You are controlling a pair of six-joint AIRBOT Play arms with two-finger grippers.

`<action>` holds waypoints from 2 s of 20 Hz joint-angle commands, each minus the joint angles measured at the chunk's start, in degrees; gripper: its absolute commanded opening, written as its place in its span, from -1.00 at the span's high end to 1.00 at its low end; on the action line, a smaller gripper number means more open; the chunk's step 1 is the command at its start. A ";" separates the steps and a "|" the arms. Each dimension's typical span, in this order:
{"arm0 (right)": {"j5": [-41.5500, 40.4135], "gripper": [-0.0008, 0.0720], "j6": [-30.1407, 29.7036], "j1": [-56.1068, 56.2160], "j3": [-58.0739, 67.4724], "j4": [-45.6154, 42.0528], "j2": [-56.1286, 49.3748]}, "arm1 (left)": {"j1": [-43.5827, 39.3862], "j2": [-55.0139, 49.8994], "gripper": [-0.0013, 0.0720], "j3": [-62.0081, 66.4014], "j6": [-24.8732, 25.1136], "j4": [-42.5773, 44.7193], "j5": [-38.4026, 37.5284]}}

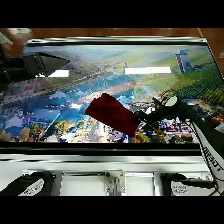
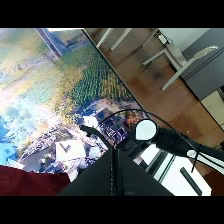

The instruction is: Fold the shirts.

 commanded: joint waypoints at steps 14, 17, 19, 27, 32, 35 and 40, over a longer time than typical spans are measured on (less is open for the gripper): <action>-3.67 0.77 -12.04 -12.24 21.31 12.66 14.23 | 0.07 0.24 0.86 0.07 -0.04 0.09 0.04; 0.48 0.77 -4.07 -24.26 33.59 7.23 15.52 | 0.07 0.24 0.86 0.07 -0.07 0.09 0.02; 2.93 0.77 -1.97 -32.11 37.83 5.31 15.50 | 0.04 0.24 0.86 0.07 -0.07 0.09 0.00; 6.47 0.77 -5.40 -45.42 38.73 1.77 11.10 | 0.04 0.24 0.86 0.04 -0.07 0.09 -0.11; 5.55 0.77 -6.40 -45.29 38.73 7.41 5.99 | 0.04 0.24 0.86 0.00 -0.07 0.13 -1.92; -0.35 0.77 -10.16 -45.33 39.04 16.74 5.92 | 0.04 0.09 0.86 0.00 -0.04 0.68 -1.88; 0.13 0.77 -5.40 -45.46 39.01 6.29 5.86 | 0.04 0.09 0.86 0.00 -0.07 1.79 -1.88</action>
